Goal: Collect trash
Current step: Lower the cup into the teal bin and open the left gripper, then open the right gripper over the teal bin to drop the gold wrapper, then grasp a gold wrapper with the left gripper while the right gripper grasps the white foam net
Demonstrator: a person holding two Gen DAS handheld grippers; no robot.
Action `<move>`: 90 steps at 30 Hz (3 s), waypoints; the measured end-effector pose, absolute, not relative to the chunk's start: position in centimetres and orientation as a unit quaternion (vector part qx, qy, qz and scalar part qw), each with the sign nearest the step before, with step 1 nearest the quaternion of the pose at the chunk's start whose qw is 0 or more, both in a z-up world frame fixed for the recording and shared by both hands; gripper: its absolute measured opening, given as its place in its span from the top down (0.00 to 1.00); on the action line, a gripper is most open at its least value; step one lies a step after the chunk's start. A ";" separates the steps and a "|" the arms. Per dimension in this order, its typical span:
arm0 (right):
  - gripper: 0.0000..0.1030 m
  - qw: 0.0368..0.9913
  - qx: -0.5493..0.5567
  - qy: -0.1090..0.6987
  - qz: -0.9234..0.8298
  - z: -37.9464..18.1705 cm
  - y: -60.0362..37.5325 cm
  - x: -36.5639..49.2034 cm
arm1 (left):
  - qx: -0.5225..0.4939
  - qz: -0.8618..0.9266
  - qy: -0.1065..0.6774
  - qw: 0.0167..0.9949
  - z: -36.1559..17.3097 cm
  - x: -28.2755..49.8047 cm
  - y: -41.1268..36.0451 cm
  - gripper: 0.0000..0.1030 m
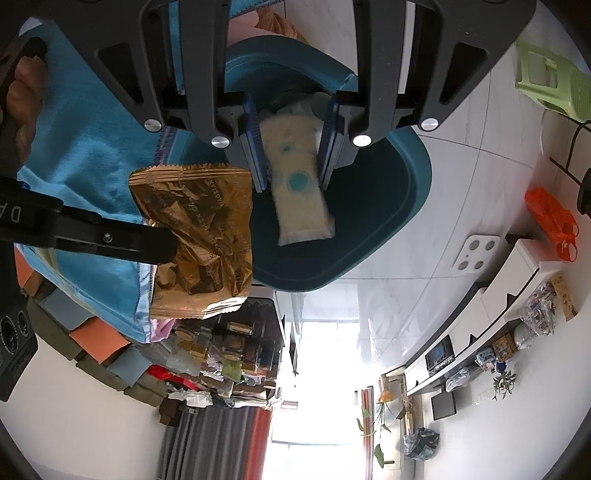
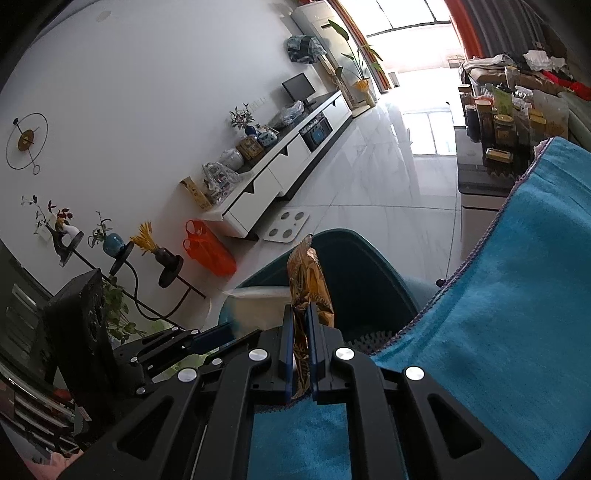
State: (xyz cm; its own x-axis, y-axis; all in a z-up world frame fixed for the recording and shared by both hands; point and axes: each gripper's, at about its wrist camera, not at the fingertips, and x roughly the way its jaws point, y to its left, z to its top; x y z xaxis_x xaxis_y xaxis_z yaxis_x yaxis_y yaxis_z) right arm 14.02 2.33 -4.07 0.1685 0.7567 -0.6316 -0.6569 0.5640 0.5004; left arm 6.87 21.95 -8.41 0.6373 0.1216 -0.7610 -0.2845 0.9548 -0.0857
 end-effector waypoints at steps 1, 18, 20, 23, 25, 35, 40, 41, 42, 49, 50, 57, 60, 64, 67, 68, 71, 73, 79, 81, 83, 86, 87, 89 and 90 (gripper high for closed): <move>0.93 0.762 0.055 0.450 0.463 -4.1 2.4 14.1 | -0.100 0.114 0.412 0.899 -8.5 7.0 21.9 0.73; 0.74 0.766 0.067 0.451 0.453 -4.2 1.5 14.2 | -0.101 0.114 0.383 0.911 -7.4 5.5 21.5 0.57; 0.74 0.768 0.067 0.449 0.453 -4.1 1.0 14.2 | -0.098 0.112 0.377 0.914 -7.1 5.0 21.3 0.54; 0.72 0.774 0.063 0.438 0.453 -3.5 -0.4 13.5 | -0.090 0.108 0.363 0.921 -6.4 4.1 20.6 0.45; 0.67 0.782 0.055 0.427 0.452 -3.0 -1.4 12.9 | -0.085 0.104 0.353 0.926 -5.7 3.5 20.0 0.40; 0.48 0.828 0.047 0.364 0.424 0.0 -11.6 8.6 | -0.053 0.024 0.306 0.950 -3.4 1.4 13.3 0.06; 0.46 0.866 0.061 0.340 0.361 0.8 -18.9 6.8 | -0.030 -0.052 0.299 0.952 -3.1 1.6 7.6 0.06; 0.46 0.873 0.066 0.336 0.348 1.0 -20.0 6.5 | -0.028 -0.070 0.299 0.951 -3.1 1.8 6.7 0.06; 0.46 0.881 0.072 0.330 0.330 1.3 -21.9 6.1 | -0.023 -0.095 0.297 0.950 -2.9 2.0 5.2 0.06; 0.46 0.922 0.095 0.304 0.222 1.4 -30.7 4.8 | 0.012 -0.188 0.293 0.937 -2.6 3.6 -3.0 0.09; 0.46 0.924 0.099 0.303 0.210 1.3 -31.6 4.8 | 0.015 -0.197 0.294 0.935 -2.6 3.8 -3.9 0.10; 0.46 0.934 0.126 0.301 0.144 -0.1 -37.6 4.6 | 0.023 -0.259 0.336 0.905 -3.7 7.8 -10.4 0.19; 0.46 0.932 0.136 0.312 0.121 -1.1 -39.7 4.0 | 0.020 -0.276 0.356 0.893 -4.3 9.4 -12.2 0.20; 0.46 0.924 0.152 0.333 0.107 -2.6 -41.7 3.2 | 0.030 -0.287 0.375 0.881 -4.8 11.2 -13.9 0.21; 0.46 0.918 0.166 0.345 0.106 -3.6 -42.4 2.7 | 0.031 -0.294 0.392 0.871 -5.3 12.5 -15.1 0.22; 0.46 0.915 0.171 0.348 0.109 -3.9 -42.5 2.5 | 0.031 -0.296 0.397 0.868 -5.5 12.9 -15.4 0.24; 0.47 0.907 0.184 0.359 0.118 -4.8 -42.5 2.2 | 0.021 -0.301 0.420 0.856 -6.4 14.1 -15.8 0.31; 0.54 0.903 0.189 0.365 0.128 -5.2 -42.4 2.1 | 0.013 -0.305 0.430 0.849 -6.8 14.5 -15.9 0.39; 0.79 0.898 0.193 0.369 0.145 -5.2 -41.9 2.1 | -0.003 -0.318 0.441 0.839 -7.4 14.7 -16.0 0.61; 0.84 0.897 0.193 0.369 0.146 -5.1 -41.9 2.1 | -0.001 -0.319 0.437 0.841 -7.3 14.4 -16.0 0.65; 0.87 0.898 0.193 0.366 0.147 -4.9 -41.9 1.9 | 0.001 -0.322 0.433 0.842 -7.2 14.1 -16.0 0.69; 0.89 0.899 0.193 0.363 0.150 -4.6 -41.8 1.9 | -0.001 -0.326 0.424 0.845 -6.8 13.5 -15.6 0.77; 0.89 0.901 0.192 0.359 0.151 -4.3 -41.7 1.8 | -0.002 -0.326 0.420 0.847 -6.6 13.3 -15.4 0.79; 0.89 0.903 0.189 0.354 0.153 -3.9 -41.5 1.7 | -0.004 -0.328 0.414 0.849 -6.2 12.9 -15.0 0.82; 0.89 0.905 0.187 0.350 0.154 -3.7 -41.3 1.5 | -0.006 -0.328 0.412 0.850 -6.0 12.6 -14.7 0.83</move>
State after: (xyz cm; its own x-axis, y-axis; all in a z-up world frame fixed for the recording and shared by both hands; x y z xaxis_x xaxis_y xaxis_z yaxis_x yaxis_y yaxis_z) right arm 1.52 -41.33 -3.66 0.7078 0.4086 -0.5763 -0.1472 0.8832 0.4454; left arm 12.63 -14.75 -6.02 0.4453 -0.5634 -0.6959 0.5534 0.7842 -0.2808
